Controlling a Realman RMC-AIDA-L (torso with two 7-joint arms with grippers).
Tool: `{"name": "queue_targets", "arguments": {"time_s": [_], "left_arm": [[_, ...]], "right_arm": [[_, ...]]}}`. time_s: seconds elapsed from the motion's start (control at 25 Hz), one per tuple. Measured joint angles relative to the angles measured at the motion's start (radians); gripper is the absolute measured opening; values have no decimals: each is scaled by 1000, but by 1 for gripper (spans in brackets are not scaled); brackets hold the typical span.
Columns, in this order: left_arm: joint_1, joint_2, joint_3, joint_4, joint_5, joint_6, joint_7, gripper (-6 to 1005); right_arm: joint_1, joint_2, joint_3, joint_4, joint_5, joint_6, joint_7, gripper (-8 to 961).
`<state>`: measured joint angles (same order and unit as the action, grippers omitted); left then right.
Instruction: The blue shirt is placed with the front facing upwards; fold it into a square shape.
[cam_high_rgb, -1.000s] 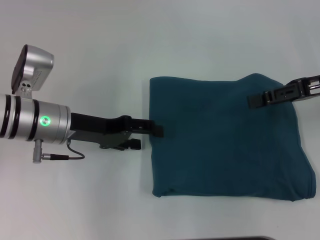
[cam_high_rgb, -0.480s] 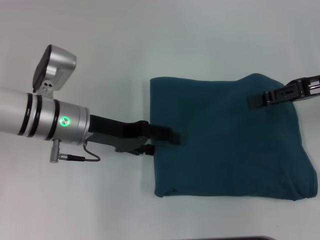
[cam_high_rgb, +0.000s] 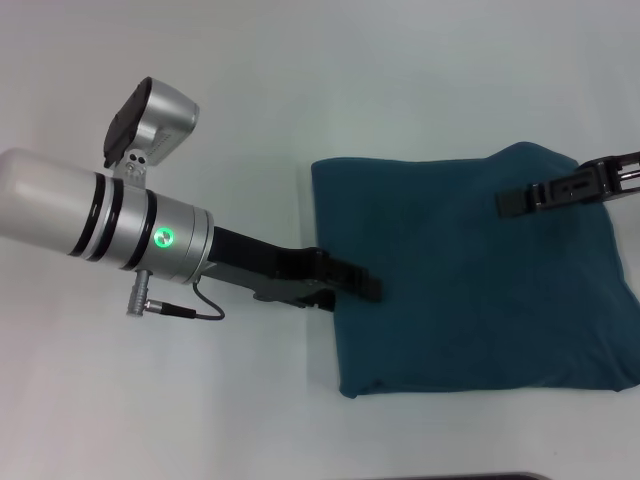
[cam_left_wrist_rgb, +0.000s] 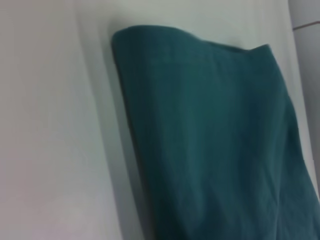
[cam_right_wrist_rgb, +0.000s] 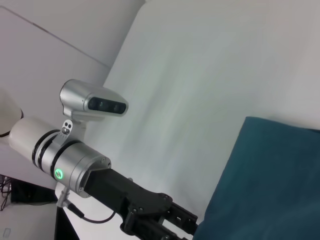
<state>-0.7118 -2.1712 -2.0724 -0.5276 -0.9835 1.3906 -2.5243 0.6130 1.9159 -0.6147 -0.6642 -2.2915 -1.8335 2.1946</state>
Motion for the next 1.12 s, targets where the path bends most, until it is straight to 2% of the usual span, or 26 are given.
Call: {"name": "queue_targets", "arguments": {"time_s": [0.2, 0.64, 0.76, 0.88, 1.12], "left_arm": [[0, 1, 2, -2, -6, 0, -1, 712], [-7, -1, 10, 4, -19, 5, -5, 282], [6, 6, 5, -2, -24, 32, -5, 198], [54, 23, -4, -42, -23, 62, -14, 113], [140, 53, -49, -138, -15, 114, -40, 108]], "right_arm": [[-1, 0, 2, 0, 1, -1, 2, 555], [-2, 0, 3, 0, 1, -2, 5, 556], [-3, 0, 4, 0, 1, 2, 5, 557], [-4, 0, 4, 0, 1, 2, 5, 557], [-6, 0, 7, 0, 1, 6, 6, 557]]}}
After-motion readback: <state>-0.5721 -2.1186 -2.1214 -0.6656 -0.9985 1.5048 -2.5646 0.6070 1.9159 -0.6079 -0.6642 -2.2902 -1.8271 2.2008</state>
